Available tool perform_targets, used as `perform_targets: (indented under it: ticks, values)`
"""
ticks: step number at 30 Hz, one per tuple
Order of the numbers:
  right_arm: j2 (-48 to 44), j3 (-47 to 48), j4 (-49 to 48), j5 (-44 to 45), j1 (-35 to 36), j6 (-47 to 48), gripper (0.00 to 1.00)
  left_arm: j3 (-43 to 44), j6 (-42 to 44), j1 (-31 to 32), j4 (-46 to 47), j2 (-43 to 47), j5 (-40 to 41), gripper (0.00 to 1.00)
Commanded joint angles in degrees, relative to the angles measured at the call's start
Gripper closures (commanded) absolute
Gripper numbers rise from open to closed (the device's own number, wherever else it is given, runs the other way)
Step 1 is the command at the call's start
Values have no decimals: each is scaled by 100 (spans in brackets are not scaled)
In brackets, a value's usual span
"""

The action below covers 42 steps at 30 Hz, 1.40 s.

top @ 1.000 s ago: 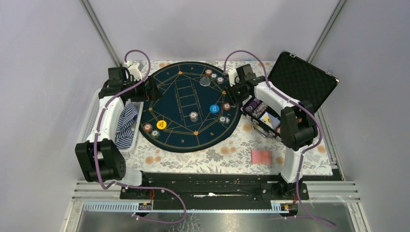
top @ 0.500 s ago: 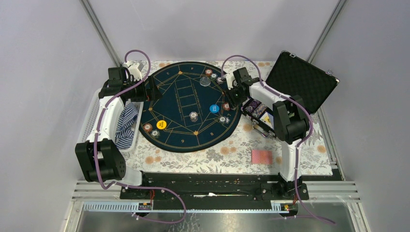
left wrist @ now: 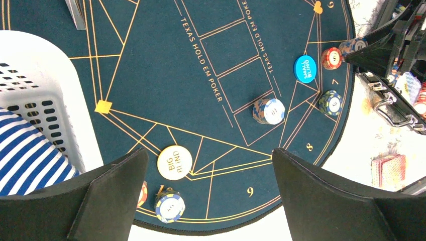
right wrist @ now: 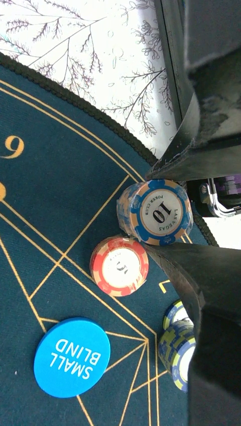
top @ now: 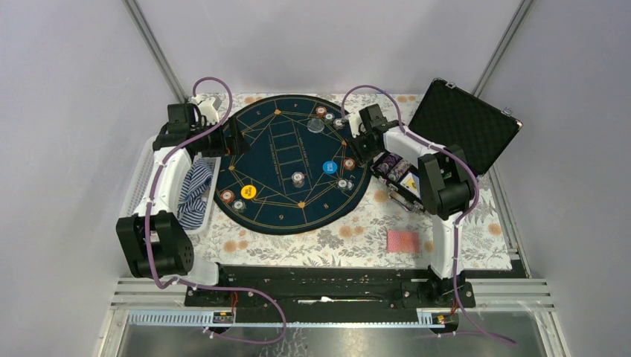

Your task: Distribute texas hold em gaming equipment

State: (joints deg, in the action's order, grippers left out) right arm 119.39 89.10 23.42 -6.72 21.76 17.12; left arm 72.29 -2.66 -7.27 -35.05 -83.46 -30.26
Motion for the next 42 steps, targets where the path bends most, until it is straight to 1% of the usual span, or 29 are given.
perform_targets:
  ticks: [1, 3, 5, 10, 12, 14, 15, 17, 19, 23, 25, 32, 34, 38, 42]
  values:
    - [72, 274, -138, 41, -31, 72, 65, 145, 11, -39, 157, 7, -108, 1]
    - [72, 292, -117, 28, -32, 55, 61, 145, 11, -39, 158, 4, -100, 1]
    - [43, 301, -92, -14, -32, 34, 54, 145, 17, -41, 156, 0, -105, 1]
    - [-190, 356, 47, -209, -32, -28, 47, 142, 112, -38, 130, -9, -173, 1]
    - [-359, 406, 151, -304, -31, -42, 42, 199, 212, -33, 31, -16, -223, 1]
    - [-539, 481, 267, -413, -32, -63, 32, 303, 401, -29, -110, -82, -232, 1]
    - [-630, 532, 318, -482, -31, -75, 27, 373, 495, -24, -187, -109, -243, 1]
    - [-888, 604, 411, -645, -33, -128, 12, 498, 712, 4, -328, -168, -254, 1]
    - [-1124, 669, 480, -766, -32, -191, 2, 641, 957, 128, -503, -230, -217, 1]
    - [-1606, 768, 715, -932, -36, -308, 0, 841, 1474, 765, -712, -368, 329, 1]
    - [-1933, 657, 761, -934, -44, -369, 0, 882, 1678, 1187, -753, -491, 540, 1]
    - [-3339, -404, 423, -1238, -436, -986, 0, 1161, 2040, 2572, -845, -1267, 1211, 1]
    - [-3668, -683, 410, -1429, -683, -1114, 0, 1288, 2059, 2808, -845, -1540, 1357, 1]
    - [-4322, -1301, 383, -2294, -1329, -1216, 0, 1479, 2029, 3131, -818, -2027, 1524, 2]
    - [-4599, -1702, 618, -2432, -1693, -1029, 0, 1453, 1959, 3347, -619, -2321, 1777, 6]
